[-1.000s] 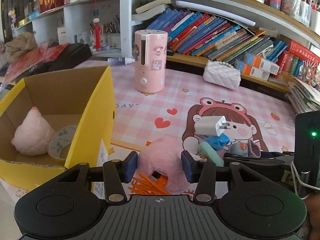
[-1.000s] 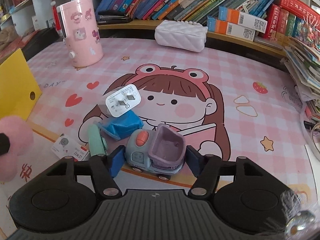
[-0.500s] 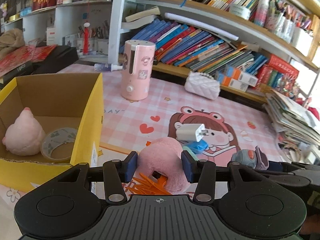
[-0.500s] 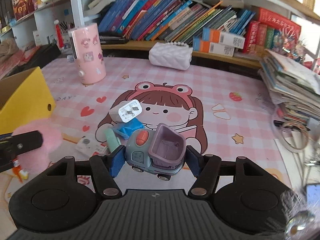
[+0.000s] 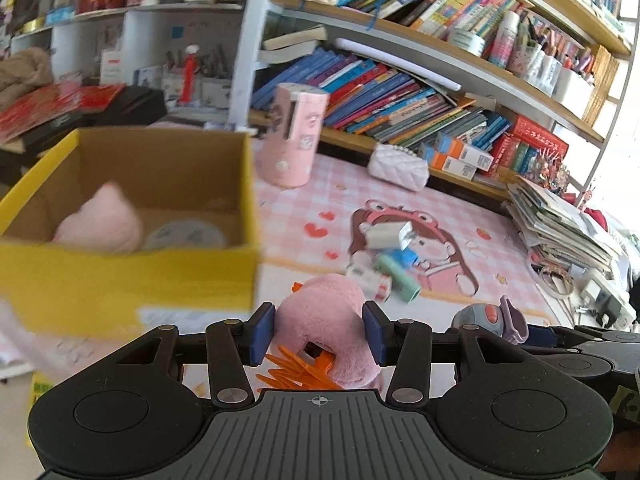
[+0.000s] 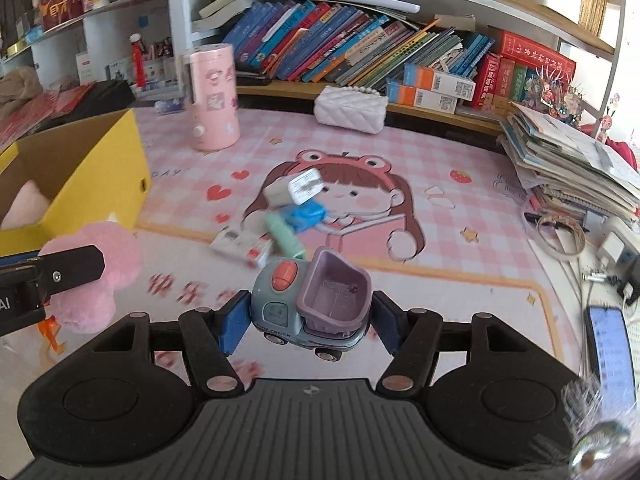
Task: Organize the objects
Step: 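Carry the pom in the left tool while the right tool carries the truck over the yellow box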
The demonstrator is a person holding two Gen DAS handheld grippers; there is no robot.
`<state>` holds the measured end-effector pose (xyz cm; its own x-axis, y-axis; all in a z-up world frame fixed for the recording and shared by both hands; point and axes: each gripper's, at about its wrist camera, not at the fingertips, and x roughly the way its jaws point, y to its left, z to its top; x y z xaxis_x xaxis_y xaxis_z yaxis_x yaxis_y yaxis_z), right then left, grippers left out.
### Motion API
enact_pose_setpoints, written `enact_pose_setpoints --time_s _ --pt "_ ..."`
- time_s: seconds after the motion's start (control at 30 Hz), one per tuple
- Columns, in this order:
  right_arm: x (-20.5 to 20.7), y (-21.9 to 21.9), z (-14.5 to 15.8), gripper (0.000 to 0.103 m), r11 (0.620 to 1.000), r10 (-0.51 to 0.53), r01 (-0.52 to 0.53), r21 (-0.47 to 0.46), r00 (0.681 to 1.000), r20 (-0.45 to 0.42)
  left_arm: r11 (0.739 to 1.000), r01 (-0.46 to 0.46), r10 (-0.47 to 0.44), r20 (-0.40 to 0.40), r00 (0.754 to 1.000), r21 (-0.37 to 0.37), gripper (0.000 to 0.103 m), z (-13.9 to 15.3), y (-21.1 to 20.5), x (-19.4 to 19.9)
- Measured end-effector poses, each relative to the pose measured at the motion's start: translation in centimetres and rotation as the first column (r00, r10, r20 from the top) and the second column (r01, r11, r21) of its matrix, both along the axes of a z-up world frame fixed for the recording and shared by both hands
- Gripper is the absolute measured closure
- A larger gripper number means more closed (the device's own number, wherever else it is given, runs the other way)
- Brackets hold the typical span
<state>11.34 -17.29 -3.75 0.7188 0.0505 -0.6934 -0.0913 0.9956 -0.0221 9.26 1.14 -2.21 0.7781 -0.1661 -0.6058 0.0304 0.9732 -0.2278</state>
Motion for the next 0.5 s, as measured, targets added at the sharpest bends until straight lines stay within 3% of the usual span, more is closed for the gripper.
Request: enact_pose_setpoints --time_s 0.23,0.5 --pt "-4.8 5.4 -0.3 0.041 0.995 0.101 -0.101 0.006 0.994 -0.035 0.995 -0.098 0.097 -0.032 0.995 -0.012 0.057 -0.1 5.9 -4.8" --pt "-8.9 11.2 -0.2 0.041 0.975 0.221 -0.220 0.022 0.975 -0.037 0.986 -0.169 0.169 -0.008 0.986 0.000 0.057 0.5 10.9 -9.8"
